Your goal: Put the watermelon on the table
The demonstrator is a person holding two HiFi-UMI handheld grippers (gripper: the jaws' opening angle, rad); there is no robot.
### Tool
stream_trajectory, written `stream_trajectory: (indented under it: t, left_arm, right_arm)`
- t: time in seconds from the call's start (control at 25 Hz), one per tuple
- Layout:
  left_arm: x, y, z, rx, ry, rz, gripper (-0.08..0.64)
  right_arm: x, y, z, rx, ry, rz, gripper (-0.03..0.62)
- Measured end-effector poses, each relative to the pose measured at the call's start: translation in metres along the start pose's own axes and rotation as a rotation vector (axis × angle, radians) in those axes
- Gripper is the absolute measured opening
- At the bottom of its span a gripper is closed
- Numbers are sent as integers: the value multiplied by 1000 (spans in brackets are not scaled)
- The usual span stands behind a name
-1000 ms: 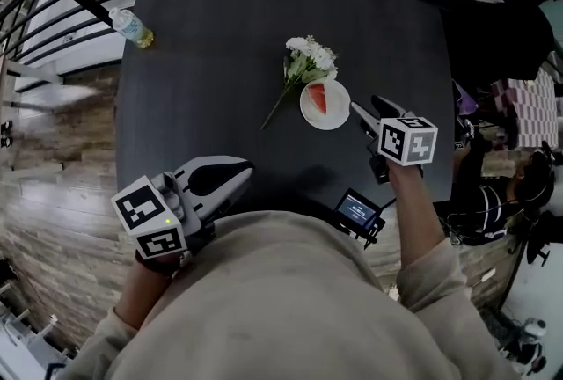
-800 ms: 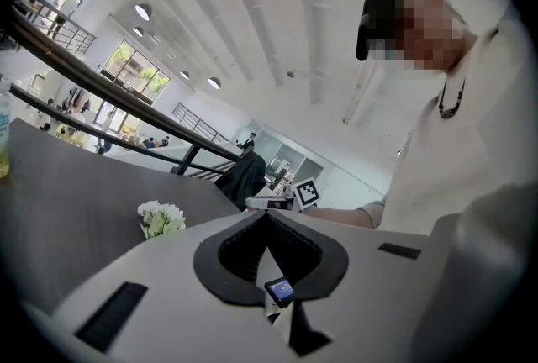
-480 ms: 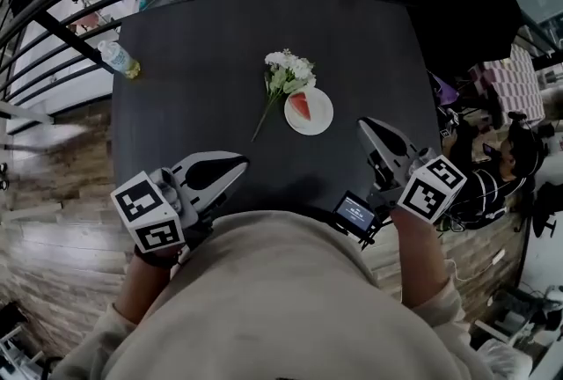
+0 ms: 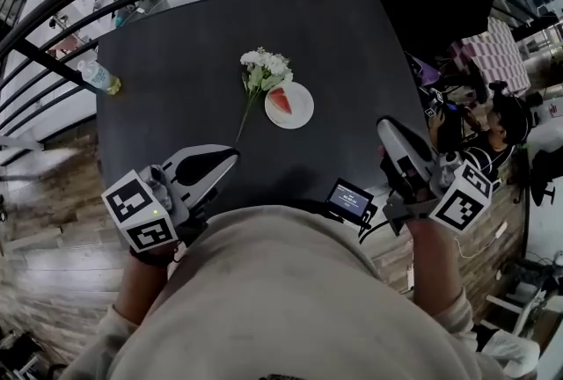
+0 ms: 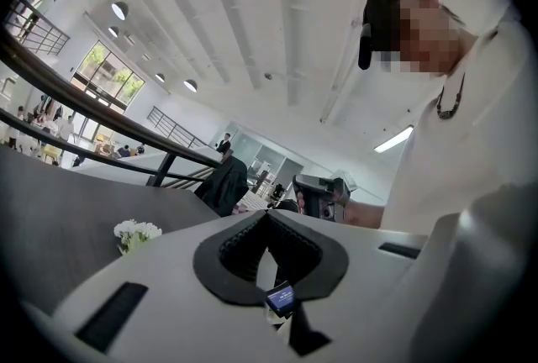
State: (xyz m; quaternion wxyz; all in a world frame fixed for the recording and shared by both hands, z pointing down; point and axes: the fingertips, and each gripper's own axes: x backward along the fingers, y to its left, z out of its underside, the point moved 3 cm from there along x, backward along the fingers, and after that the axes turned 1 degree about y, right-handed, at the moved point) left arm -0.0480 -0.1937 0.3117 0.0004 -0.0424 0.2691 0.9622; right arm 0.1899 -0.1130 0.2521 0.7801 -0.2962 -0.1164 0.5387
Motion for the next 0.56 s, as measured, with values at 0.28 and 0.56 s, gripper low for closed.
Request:
stream_trajectory:
  t: [0.28, 0.56]
  left_arm:
    - [0, -8, -8, -9, -23, 36, 6]
    - [4, -9, -16, 4, -44, 36, 6]
  right_arm:
    - [-2, 11, 3, 26, 25, -2, 14]
    - [-3, 15, -8, 41, 27, -7, 14]
